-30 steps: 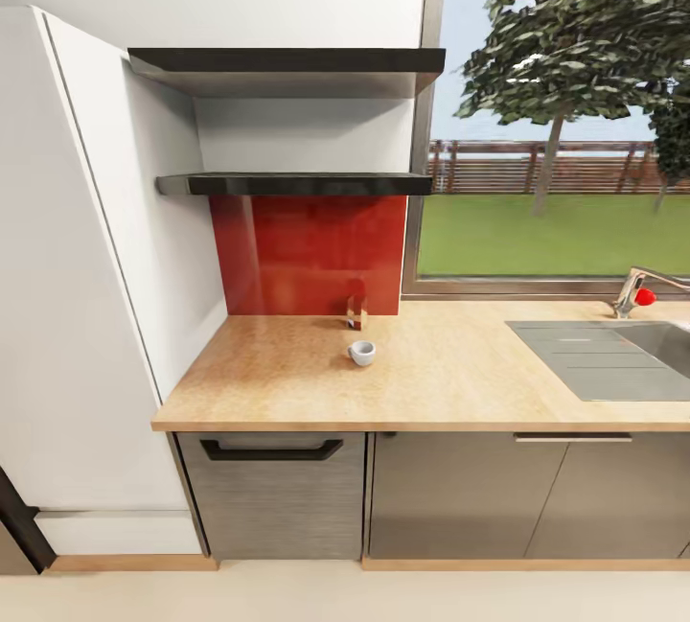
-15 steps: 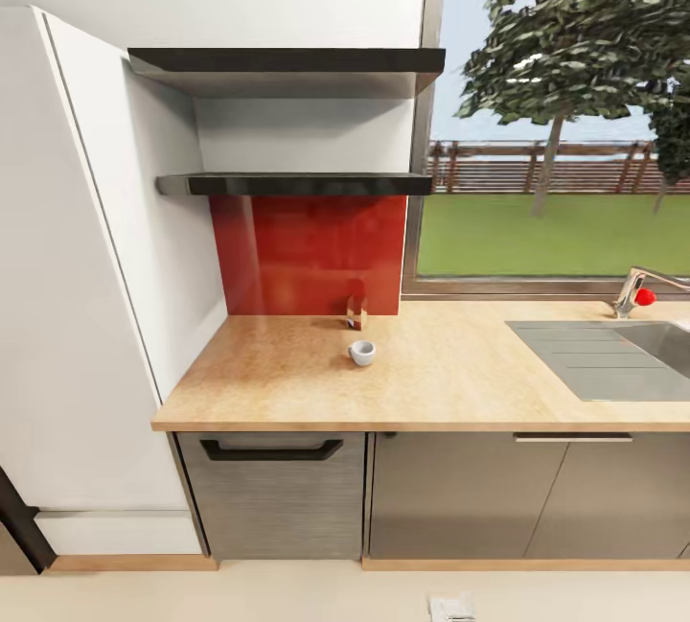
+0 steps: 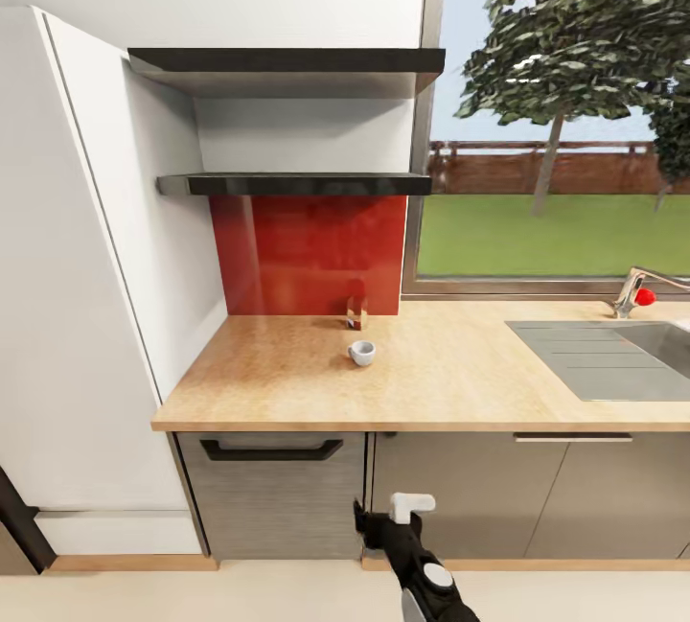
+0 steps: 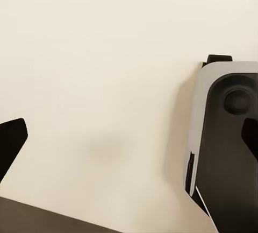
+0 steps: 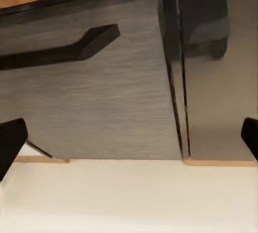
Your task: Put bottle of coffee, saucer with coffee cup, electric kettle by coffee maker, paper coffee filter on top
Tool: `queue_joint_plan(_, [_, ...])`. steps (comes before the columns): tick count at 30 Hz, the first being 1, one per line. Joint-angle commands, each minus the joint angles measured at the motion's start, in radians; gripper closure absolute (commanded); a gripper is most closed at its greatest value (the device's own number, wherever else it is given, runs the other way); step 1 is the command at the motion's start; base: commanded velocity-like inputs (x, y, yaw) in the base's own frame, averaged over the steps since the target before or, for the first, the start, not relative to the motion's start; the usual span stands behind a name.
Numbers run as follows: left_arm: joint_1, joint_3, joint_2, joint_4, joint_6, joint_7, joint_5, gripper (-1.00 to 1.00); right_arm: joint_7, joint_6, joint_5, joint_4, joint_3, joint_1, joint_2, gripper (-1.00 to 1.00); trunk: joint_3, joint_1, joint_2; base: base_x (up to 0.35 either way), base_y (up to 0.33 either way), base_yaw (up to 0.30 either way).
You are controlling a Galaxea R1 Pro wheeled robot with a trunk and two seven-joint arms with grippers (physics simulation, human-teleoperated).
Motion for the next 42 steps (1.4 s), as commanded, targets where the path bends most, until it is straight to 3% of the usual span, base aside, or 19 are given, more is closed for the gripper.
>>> queue_joint_plan(1, [0.000,0.008,0.000,0.001,-0.004,0.002,-0.008,-1.00,-0.008,0.003,-0.009,-0.014,0.004,0.000,0.001,-1.00,0.000,0.000,-0.001,0.000,0.000,0.000])
queue_joint_plan(6, [0.000,0.011,-0.010,0.001,-0.003,0.003,-0.008,-1.00,-0.009,0.007,-0.009,-0.207,0.006,0.000,0.017,-1.00,0.000,0.000,-0.001,0.000,0.000,0.000])
queue_joint_plan(7, [0.000,0.010,-0.012,0.001,-0.004,0.002,-0.009,-1.00,-0.011,0.007,-0.009,-0.254,0.025,0.000,0.019,-1.00,0.000,0.000,-0.001,0.000,0.000,0.000])
queue_joint_plan(8, [0.000,0.005,-0.013,0.001,-0.004,0.003,-0.015,-1.00,-0.013,0.008,-0.009,-0.320,0.092,0.000,0.019,-1.00,0.000,0.000,-0.001,0.000,0.000,0.000])
queue_joint_plan(10, [0.000,0.006,-0.011,0.001,-0.005,0.002,-0.011,-1.00,-0.013,0.009,-0.009,-0.357,0.132,0.000,0.019,-1.00,0.000,0.000,-0.001,0.000,0.000,0.000])
queue_joint_plan(20, [0.000,0.006,-0.011,0.003,-0.003,0.002,-0.011,-1.00,-0.021,0.009,-0.005,-0.542,0.140,-0.002,0.019,-1.00,0.000,0.000,-0.001,0.000,0.000,0.000])
queue_joint_plan(22, [0.000,0.005,-0.010,0.007,-0.002,0.003,-0.014,-1.00,-0.061,0.009,-0.004,-0.558,0.133,-0.007,0.019,-1.00,0.000,0.000,-0.001,0.000,0.000,0.000])
queue_joint_plan(26, [0.000,0.004,-0.004,0.015,0.005,0.008,-0.017,-1.00,-0.231,0.043,-0.005,-0.566,0.108,-0.072,0.019,-1.00,0.000,0.000,-0.001,0.000,0.000,0.000])
queue_joint_plan(28, [0.003,0.004,-0.002,0.016,0.008,0.009,-0.017,-1.00,-0.278,0.097,-0.005,-0.567,0.103,-0.110,0.018,-1.00,0.000,0.000,-0.001,0.000,0.000,0.000])
queue_joint_plan(30, [0.015,0.005,0.002,0.017,0.011,0.013,-0.017,-1.00,-0.318,0.235,-0.005,-0.566,0.076,-0.195,0.016,-1.00,0.000,0.000,-0.001,0.000,0.000,0.000])
queue_joint_plan(36, [0.025,0.005,0.004,0.017,0.011,0.014,-0.016,-1.00,-0.335,0.434,-0.001,-0.533,-0.060,-0.355,0.013,-1.00,0.000,0.000,-0.001,0.023,0.000,0.000])
queue_joint_plan(42, [0.026,0.005,0.004,0.017,0.012,0.014,-0.014,-1.00,-0.337,0.517,0.001,-0.294,-0.087,-0.527,0.010,-1.00,0.000,0.000,-0.001,0.182,0.000,0.000])
